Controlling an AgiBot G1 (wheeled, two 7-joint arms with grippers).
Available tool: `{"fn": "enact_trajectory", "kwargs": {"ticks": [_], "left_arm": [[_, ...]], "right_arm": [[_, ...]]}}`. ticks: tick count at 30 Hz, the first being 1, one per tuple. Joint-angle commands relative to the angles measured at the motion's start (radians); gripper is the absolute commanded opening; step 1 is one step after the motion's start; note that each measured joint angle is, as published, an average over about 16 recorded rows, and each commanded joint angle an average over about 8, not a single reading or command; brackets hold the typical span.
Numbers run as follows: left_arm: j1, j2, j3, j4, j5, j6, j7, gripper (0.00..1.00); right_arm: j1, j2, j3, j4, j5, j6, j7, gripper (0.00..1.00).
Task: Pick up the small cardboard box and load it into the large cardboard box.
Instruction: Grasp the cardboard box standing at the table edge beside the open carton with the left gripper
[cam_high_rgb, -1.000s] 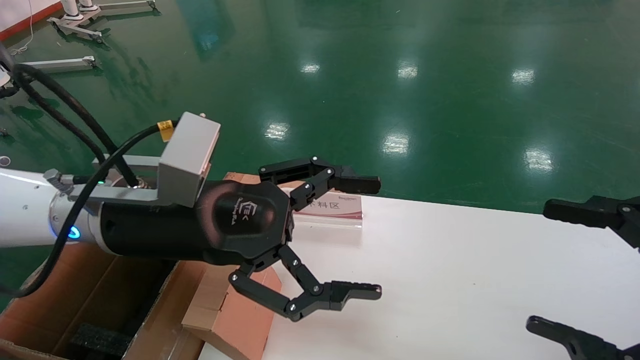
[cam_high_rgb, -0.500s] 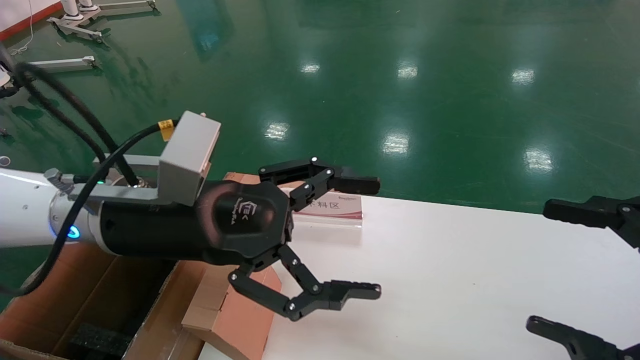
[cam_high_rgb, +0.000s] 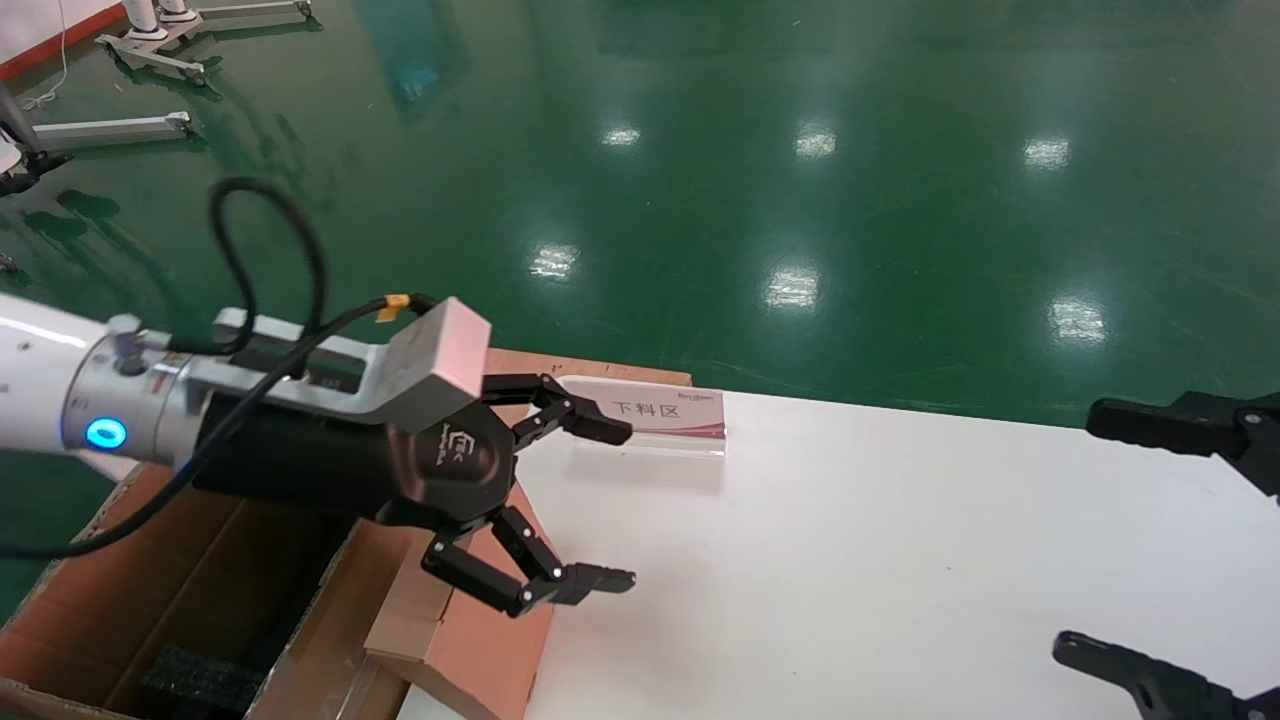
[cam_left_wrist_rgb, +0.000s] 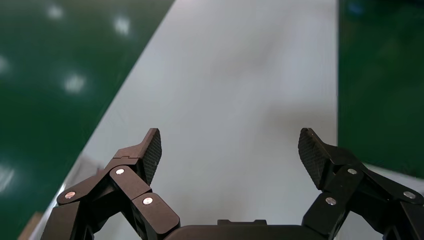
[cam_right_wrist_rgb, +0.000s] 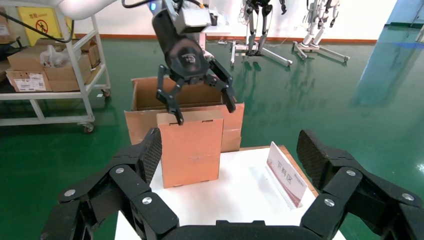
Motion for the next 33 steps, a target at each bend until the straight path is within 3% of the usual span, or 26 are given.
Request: {"fn": "enact_trajectory", "kwargs": {"ticks": [1,12,33], "left_arm": [[-0.045,0.005,0.028,-0.002,0.053,0.015,-0.046,1.00],[-0.292,0.096,0.244,-0.012,0.256,0.046,-0.230,1.00],[-0.598,0.121,0.650,-0.010,0.200,0.048,-0.561,1.00]], "right_arm": [[0.000,0.000,0.000,0.000,0.000,0.000,0.000,1.00],[0.000,0.000,-0.001,0.000,0.001,0.000,0.000,1.00],[0.001,0.001,-0.003,0.000,0.002,0.001,-0.001,1.00]]}}
